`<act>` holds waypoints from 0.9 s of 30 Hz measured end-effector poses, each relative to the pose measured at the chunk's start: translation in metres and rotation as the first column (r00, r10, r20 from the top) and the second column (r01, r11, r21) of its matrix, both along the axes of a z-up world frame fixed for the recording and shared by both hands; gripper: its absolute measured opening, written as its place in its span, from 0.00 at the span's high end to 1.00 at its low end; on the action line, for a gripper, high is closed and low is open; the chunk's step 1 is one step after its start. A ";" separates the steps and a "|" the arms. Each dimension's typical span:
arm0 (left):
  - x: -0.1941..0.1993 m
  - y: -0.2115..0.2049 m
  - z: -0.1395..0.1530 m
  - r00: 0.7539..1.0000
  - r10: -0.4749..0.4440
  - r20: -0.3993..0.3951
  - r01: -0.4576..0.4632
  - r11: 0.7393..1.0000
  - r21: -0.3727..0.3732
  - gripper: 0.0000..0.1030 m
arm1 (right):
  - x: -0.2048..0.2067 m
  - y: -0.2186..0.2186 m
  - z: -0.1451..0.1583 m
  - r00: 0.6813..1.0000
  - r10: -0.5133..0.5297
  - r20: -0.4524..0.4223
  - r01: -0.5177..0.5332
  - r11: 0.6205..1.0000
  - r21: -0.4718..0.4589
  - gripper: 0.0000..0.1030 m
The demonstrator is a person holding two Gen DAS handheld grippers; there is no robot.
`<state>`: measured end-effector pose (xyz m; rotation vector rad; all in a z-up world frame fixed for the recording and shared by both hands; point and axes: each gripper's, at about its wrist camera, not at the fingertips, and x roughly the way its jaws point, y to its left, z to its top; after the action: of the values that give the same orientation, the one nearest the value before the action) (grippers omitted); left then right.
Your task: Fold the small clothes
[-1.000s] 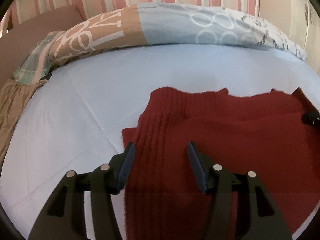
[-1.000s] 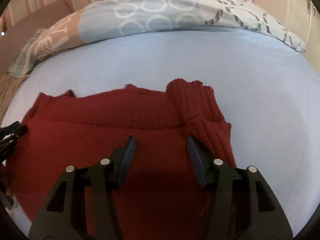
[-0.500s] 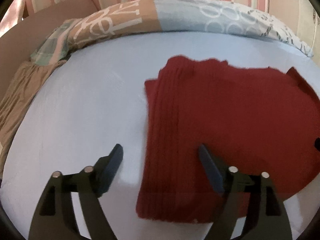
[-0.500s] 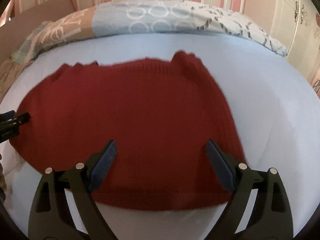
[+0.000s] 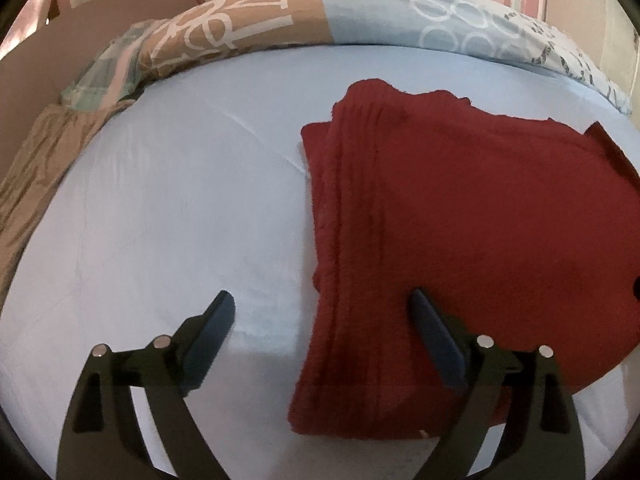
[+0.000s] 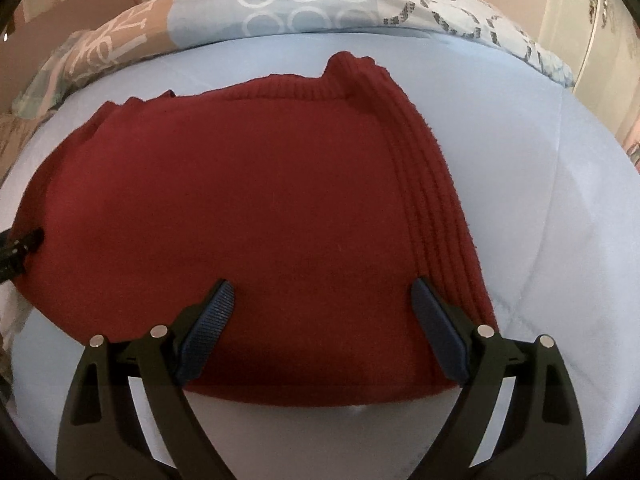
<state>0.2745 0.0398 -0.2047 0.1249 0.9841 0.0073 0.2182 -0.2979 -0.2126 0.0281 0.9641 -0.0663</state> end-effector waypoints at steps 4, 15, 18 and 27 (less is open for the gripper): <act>0.002 0.007 0.000 1.000 0.018 -0.023 -0.019 0.999 -0.047 0.07 | 0.001 0.000 0.000 1.000 0.012 0.000 -0.012 1.000 -0.005 0.11; -0.014 0.003 0.025 0.999 -0.032 0.010 0.032 0.999 -0.027 0.08 | -0.027 -0.028 0.045 0.991 -0.016 0.136 -0.001 0.992 0.124 0.05; -0.013 0.007 0.024 1.000 -0.030 -0.003 0.030 0.999 -0.022 0.08 | -0.030 -0.040 0.044 0.991 -0.048 0.122 0.035 0.994 0.107 0.04; -0.016 -0.001 0.027 0.999 -0.042 -0.006 0.042 0.998 -0.044 0.08 | -0.027 -0.078 0.020 0.990 -0.143 0.003 0.140 0.970 0.201 0.04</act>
<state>0.2585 0.0386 -0.1775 0.1050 0.9877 -0.0530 0.1911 -0.3763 -0.1929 0.2835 0.9470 -0.0998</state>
